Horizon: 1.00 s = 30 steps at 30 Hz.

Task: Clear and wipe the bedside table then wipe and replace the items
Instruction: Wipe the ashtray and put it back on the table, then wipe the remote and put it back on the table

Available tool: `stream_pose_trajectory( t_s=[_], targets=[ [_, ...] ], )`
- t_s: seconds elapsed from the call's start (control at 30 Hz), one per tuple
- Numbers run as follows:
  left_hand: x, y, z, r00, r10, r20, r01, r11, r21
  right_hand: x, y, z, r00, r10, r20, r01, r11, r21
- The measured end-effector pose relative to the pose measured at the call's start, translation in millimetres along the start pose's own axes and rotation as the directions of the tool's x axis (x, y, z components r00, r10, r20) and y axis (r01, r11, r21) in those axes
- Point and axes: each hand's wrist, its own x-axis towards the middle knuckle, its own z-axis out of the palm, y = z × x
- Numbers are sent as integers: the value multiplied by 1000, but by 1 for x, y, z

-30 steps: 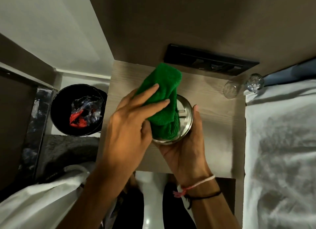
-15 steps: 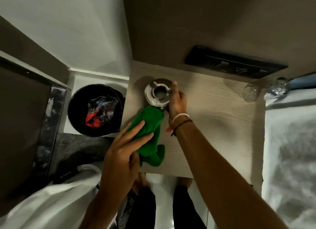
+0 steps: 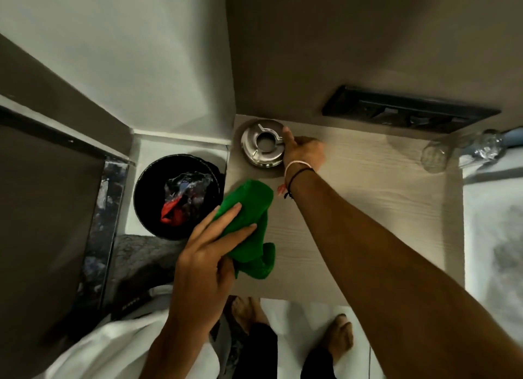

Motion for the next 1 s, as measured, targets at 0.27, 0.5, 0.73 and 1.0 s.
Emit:
stream_pose_trajectory(
  t_s=[0.27,0.5,0.73,1.0],
  targets=[
    [-6,60,14,999,1,-38,-1,1000,-9,4,14,-73,940,9,340,-105,958,267],
    [8,249,114,930,367,16,-364,926,-98,-4,53,-339,979,-190,71,119,822,557],
    [-58,418,264,661,728,179,-698,685,-209,-34,164,-580,578,-212,-788,383,923,32],
    [-147,459,382,414,834,364,-781,531,-329,-48,335,-655,447,162,-880,-320,947,11]
  ],
)
